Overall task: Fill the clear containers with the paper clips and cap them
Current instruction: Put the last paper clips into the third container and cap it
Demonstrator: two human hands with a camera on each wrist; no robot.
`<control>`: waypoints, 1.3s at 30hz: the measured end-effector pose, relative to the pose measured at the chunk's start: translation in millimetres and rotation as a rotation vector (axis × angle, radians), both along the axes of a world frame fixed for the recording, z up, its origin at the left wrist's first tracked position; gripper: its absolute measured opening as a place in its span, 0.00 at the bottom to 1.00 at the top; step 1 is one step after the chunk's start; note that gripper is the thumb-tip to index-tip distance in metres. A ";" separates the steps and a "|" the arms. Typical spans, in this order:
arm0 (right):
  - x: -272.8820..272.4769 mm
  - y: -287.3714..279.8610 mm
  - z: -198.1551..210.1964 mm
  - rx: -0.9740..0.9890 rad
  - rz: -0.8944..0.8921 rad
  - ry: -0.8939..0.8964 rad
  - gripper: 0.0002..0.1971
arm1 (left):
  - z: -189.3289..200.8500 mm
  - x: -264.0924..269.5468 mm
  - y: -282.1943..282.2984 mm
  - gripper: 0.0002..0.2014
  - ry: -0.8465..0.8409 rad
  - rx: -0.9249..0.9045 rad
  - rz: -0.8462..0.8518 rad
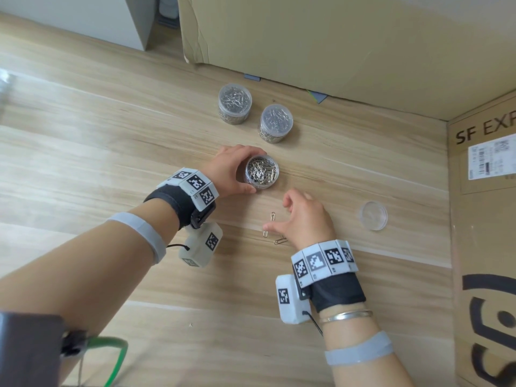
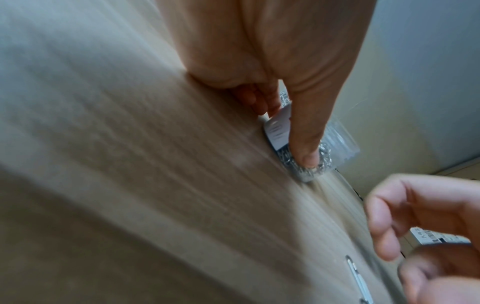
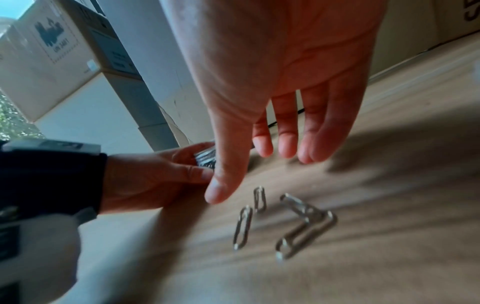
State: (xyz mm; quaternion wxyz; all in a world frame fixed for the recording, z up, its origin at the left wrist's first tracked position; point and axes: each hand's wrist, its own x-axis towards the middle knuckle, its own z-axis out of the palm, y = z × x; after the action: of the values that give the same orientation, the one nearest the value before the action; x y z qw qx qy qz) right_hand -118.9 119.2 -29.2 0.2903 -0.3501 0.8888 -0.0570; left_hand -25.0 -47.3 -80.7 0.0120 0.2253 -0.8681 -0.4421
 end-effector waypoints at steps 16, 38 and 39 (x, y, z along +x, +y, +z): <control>-11.4 12.4 -0.1 0.134 0.158 -0.077 0.32 | 0.4 -0.2 -0.2 0.37 -0.005 0.011 -0.014; 1.1 -2.7 -9.2 -0.033 0.064 0.013 0.07 | 0.0 -0.1 0.1 0.37 -0.008 -0.005 -0.010; 1.0 -3.5 -9.6 -0.033 0.057 0.012 0.07 | 0.0 -0.1 -0.3 0.37 -0.011 -0.001 -0.009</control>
State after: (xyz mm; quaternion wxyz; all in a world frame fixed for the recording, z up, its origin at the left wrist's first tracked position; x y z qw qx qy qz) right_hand -117.9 115.7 -38.8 0.2806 -0.3803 0.8791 -0.0614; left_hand -25.1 -47.5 -80.7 0.0055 0.2240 -0.8694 -0.4404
